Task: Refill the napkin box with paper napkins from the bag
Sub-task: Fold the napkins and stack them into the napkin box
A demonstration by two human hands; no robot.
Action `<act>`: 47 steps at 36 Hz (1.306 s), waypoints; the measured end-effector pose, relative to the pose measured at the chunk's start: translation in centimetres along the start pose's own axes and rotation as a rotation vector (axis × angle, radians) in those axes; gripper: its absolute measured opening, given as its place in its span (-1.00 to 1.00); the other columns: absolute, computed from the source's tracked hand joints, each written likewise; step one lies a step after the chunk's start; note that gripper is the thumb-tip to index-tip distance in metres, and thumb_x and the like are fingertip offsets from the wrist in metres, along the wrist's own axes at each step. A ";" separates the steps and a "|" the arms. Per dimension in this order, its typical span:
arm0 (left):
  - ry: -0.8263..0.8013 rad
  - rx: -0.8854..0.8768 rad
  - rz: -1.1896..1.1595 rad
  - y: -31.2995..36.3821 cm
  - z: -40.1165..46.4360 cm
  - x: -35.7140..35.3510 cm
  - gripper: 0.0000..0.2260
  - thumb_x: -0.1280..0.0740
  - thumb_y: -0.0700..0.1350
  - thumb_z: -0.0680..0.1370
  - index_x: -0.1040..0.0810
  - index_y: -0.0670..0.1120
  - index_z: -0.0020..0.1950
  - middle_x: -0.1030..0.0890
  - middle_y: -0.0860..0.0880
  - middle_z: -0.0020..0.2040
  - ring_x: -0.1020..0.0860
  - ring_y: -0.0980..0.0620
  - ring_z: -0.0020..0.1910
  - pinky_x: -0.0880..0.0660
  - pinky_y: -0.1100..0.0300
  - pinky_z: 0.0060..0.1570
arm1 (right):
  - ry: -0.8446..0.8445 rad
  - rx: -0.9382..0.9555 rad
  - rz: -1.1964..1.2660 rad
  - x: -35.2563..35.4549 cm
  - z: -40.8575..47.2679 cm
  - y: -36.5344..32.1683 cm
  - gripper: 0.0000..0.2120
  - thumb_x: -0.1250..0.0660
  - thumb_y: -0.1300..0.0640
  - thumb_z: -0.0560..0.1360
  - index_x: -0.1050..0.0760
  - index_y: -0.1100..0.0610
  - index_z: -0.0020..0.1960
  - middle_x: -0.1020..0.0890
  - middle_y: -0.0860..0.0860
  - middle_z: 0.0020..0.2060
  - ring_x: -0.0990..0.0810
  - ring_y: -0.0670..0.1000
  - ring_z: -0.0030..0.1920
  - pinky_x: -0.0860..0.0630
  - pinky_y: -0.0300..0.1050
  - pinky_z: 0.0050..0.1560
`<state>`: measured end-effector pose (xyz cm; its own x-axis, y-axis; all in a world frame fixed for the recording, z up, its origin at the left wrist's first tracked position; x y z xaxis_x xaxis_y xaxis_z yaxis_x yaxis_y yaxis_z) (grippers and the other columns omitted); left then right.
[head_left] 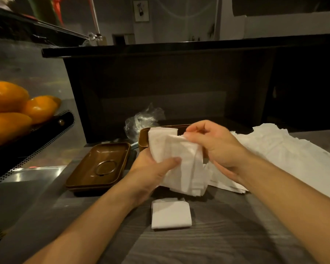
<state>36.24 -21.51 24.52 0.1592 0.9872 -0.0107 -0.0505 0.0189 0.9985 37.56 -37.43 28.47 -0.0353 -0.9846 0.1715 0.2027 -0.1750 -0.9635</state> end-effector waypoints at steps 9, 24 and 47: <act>0.126 0.058 -0.072 0.1 -0.1 1.6 -0.66 -0.46 -0.17 0.50 -0.52 0.04 0.24 -0.67 -0.03 0.13 -0.65 -0.07 0.13 -0.60 -0.18 0.14 | 0.258 0.334 -0.399 2.1 -2.2 -2.4 -0.78 -0.35 -0.18 0.54 -0.45 -0.04 -0.08 -0.57 -0.08 -0.24 -0.58 -0.04 -0.20 -0.60 -0.24 -0.24; 0.138 0.287 -0.210 -2.3 0.0 2.4 -0.71 -0.33 -0.19 0.62 -0.49 -0.10 0.34 -0.67 -0.14 0.17 -0.68 -0.16 0.09 -0.63 -0.11 0.11 | -0.187 0.580 -0.618 -2.0 -4.1 -2.8 -0.70 -0.57 0.06 0.41 -0.53 -0.29 -0.11 -0.47 -0.34 0.08 -0.43 -0.23 0.21 -0.52 -0.33 0.17; 0.031 0.213 -0.080 -1.8 -0.5 0.9 -0.75 -0.26 -0.09 0.65 -0.48 0.02 0.33 -0.64 -0.11 0.17 -0.62 -0.17 0.12 -0.59 -0.18 0.10 | -0.083 0.346 0.012 0.6 -3.5 -4.2 -0.89 -0.42 0.18 0.51 -0.63 -0.01 -0.02 -0.68 -0.16 -0.15 -0.67 -0.13 -0.05 -0.61 -0.29 -0.14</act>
<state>36.02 -20.63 22.69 0.1236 0.9884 -0.0882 0.1706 0.0664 0.9831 33.26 -37.31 31.94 0.0453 -0.9806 0.1906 0.5226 -0.1394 -0.8411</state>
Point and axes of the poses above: each hand's wrist, its own z-axis towards the middle knuckle, its own x-axis out of the back of the hand, y = z × x, the point moved 10 cm from there along z, towards the middle knuckle
